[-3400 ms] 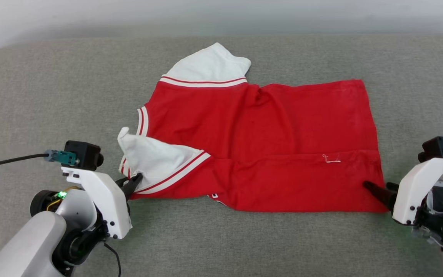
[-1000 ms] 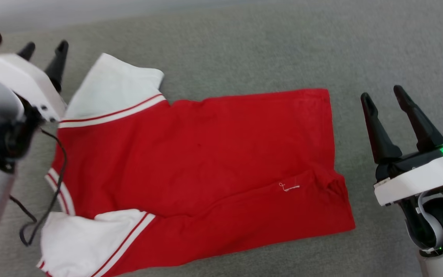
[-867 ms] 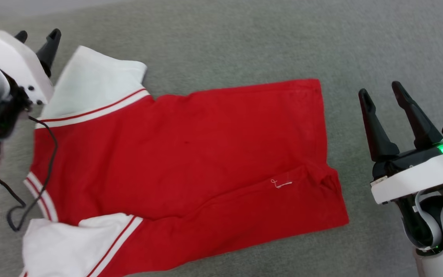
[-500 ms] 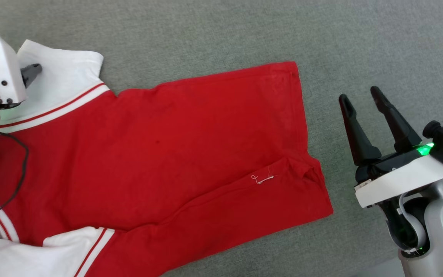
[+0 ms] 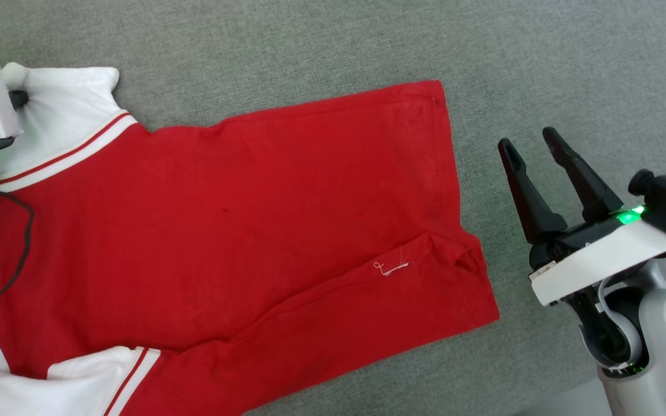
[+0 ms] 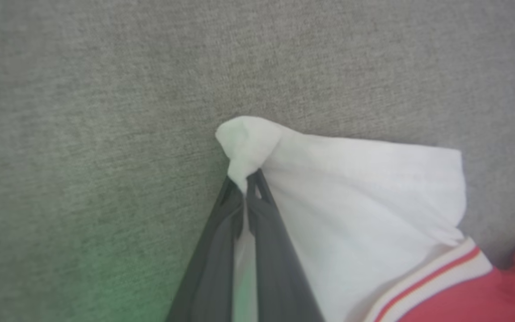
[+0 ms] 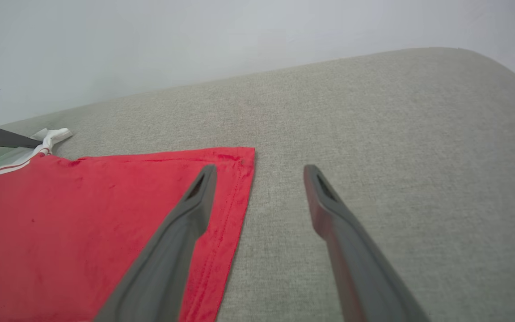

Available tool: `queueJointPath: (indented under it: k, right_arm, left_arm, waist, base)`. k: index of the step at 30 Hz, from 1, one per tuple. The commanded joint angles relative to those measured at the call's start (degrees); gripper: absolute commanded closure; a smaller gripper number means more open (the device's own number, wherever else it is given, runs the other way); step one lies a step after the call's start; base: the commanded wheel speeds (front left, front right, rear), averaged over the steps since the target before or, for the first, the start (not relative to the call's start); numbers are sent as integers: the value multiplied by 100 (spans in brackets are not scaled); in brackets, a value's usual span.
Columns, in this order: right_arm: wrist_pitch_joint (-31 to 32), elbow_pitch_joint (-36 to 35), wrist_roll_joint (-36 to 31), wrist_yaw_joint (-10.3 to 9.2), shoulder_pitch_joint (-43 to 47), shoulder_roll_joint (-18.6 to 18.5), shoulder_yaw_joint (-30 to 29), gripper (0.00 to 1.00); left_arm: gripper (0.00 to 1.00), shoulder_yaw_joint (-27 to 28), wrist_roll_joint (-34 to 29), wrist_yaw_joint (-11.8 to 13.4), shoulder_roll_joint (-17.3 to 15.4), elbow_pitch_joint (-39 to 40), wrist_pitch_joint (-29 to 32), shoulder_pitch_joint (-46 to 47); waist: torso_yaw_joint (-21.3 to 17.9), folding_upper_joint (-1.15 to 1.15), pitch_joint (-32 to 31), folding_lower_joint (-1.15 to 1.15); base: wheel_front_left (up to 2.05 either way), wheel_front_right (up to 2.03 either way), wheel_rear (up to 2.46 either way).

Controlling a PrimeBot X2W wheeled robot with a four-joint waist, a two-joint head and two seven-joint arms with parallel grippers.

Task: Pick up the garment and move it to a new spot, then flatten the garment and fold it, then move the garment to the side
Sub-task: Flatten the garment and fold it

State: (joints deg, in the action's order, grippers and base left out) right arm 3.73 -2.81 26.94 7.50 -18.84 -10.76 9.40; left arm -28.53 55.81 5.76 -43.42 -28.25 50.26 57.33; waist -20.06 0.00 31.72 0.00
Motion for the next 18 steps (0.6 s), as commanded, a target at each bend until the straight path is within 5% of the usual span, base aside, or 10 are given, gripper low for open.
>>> queueJointPath:
  k: [1, 10, 18]
  right_arm:
    - [96, 24, 118, -2, -122, -50, 33, 0]
    - [1418, 405, 689, -2, -778, -356, 97, 0]
    - [3322, 1389, 958, -2, -1770, -552, -126, 0]
  left_arm:
    - [100, -333, 66, -28, 348, -245, 172, -569]
    - [100, -229, -49, -243, 408, -264, -349, -295]
    - [100, -184, -223, -684, 616, 41, -1030, 272]
  waist:
    - [30, 0, 7, 0]
    - [305, 0, -132, 0]
    - [881, 0, -299, 0]
  base:
    - [0, 0, 0]
    - [0, 0, 0]
    - [0, 0, 0]
